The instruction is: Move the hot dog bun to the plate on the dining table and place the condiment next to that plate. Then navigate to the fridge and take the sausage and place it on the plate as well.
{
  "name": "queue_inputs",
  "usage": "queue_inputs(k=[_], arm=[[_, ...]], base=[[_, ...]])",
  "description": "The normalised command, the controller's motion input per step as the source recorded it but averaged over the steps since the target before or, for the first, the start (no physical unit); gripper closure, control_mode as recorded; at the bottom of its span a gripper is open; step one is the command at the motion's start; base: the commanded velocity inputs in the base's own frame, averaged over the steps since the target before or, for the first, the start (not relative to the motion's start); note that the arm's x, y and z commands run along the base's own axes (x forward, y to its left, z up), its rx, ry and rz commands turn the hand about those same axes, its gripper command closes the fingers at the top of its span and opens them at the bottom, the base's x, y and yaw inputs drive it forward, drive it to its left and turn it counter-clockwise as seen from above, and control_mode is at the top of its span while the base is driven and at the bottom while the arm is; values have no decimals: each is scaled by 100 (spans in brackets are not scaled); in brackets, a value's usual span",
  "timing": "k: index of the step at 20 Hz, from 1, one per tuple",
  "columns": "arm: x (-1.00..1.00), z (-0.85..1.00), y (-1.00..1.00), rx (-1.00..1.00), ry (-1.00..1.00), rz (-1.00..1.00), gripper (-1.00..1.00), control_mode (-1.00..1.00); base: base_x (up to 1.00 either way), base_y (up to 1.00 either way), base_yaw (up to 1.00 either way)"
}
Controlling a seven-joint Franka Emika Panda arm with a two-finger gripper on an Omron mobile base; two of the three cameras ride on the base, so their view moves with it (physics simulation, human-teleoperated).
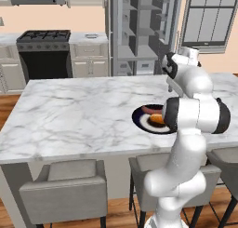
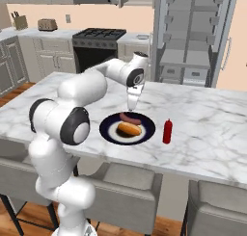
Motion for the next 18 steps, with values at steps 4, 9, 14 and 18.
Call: queue_inputs(k=[4,9,14,18], arm=[[-100,45,48,0,-8,0,-100,-100],[-100,52,50,0,-2,0,-100,-100],[-86,39,50,0,-6,0,-100,-100],[-72,38,42,0,-13,0,-100,-100]], base=[[0,0,0],[0,0,0],[0,0,0],[0,0,0]])
